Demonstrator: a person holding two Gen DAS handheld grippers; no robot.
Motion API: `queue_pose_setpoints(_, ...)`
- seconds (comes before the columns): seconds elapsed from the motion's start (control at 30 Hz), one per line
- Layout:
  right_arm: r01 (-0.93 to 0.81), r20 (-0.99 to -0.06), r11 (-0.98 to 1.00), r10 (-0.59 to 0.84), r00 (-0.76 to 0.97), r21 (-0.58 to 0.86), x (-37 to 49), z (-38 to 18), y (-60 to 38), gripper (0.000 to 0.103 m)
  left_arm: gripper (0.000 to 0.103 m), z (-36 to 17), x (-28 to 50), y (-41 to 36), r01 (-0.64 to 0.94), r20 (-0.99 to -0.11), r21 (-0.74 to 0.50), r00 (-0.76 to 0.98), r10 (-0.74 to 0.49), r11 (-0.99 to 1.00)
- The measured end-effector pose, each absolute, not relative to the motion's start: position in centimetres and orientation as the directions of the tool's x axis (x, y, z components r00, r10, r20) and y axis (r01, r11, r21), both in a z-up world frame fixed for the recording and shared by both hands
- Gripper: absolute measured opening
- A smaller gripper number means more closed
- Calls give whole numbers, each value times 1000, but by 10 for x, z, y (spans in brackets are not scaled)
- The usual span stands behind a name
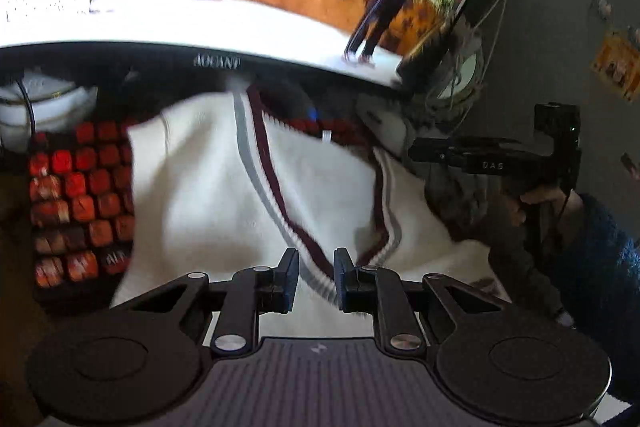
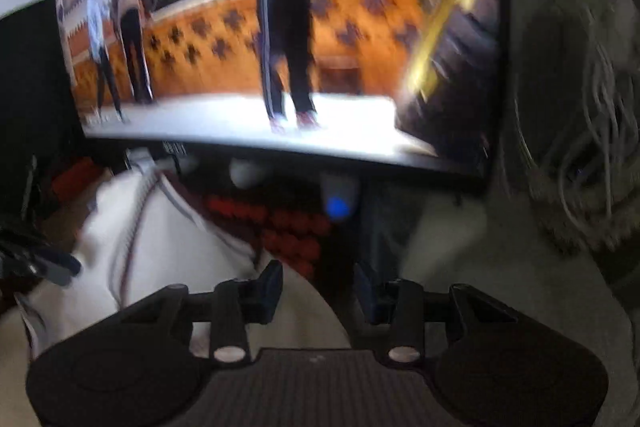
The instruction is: Fold clothes
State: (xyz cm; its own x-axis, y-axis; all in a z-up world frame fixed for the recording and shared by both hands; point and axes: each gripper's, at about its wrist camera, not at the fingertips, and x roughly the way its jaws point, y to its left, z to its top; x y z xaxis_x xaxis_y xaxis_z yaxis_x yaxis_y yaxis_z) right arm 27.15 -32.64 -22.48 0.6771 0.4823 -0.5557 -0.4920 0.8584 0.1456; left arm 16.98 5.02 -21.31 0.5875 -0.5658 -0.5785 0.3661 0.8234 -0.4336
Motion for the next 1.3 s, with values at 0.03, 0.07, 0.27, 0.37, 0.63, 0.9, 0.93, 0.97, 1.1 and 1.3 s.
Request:
queue_pose_setpoints(0.03, -506, -545, 850, 497, 675, 147, 271, -231, -326, 39, 17, -216, 169, 47, 367, -587, -431, 580, -565, 824)
queue_pose_setpoints(0.07, -519, -538, 841, 512, 670, 154, 273, -234, -323, 39, 17, -216, 166, 46, 359, -592, -429, 581, -558, 829)
queue_pose_setpoints(0.27, -528, -575, 849, 436, 693, 8, 270, -242, -303, 21, 17, -216, 141, 42, 337, -608, -413, 590, -532, 846)
queue_pose_setpoints(0.37, -467, -544, 880, 432, 719, 83, 251, -230, -325, 20, 17, -215, 123, 37, 338, -603, -381, 614, -509, 860)
queue_pose_setpoints(0.63, -222, -516, 784, 564, 645, 580, 241, -271, -378, 37, 17, -231, 89, 16, 392, -567, -395, 608, -556, 831)
queue_pose_setpoints(0.9, -191, -540, 860, 455, 708, 474, 257, -280, -360, 1, 17, -258, 70, 5, 373, -577, -364, 629, -521, 853)
queue_pose_setpoints(0.93, -194, -524, 856, 457, 719, 479, 257, -277, -360, 1, 17, -261, 70, 6, 366, -578, -372, 628, -522, 853)
queue_pose_setpoints(0.97, -189, -486, 827, 478, 732, 529, 257, -271, -369, 1, 16, -264, 71, 7, 355, -584, -372, 628, -514, 857)
queue_pose_setpoints(1.1, -177, -341, 745, 486, 805, 643, 256, -245, -400, 0, 15, -267, 72, 9, 352, -581, -390, 623, -524, 851)
queue_pose_setpoints(1.3, -167, -488, 761, 551, 677, 627, 264, -247, -384, 7, 15, -271, 71, 11, 344, -567, -421, 622, -540, 839)
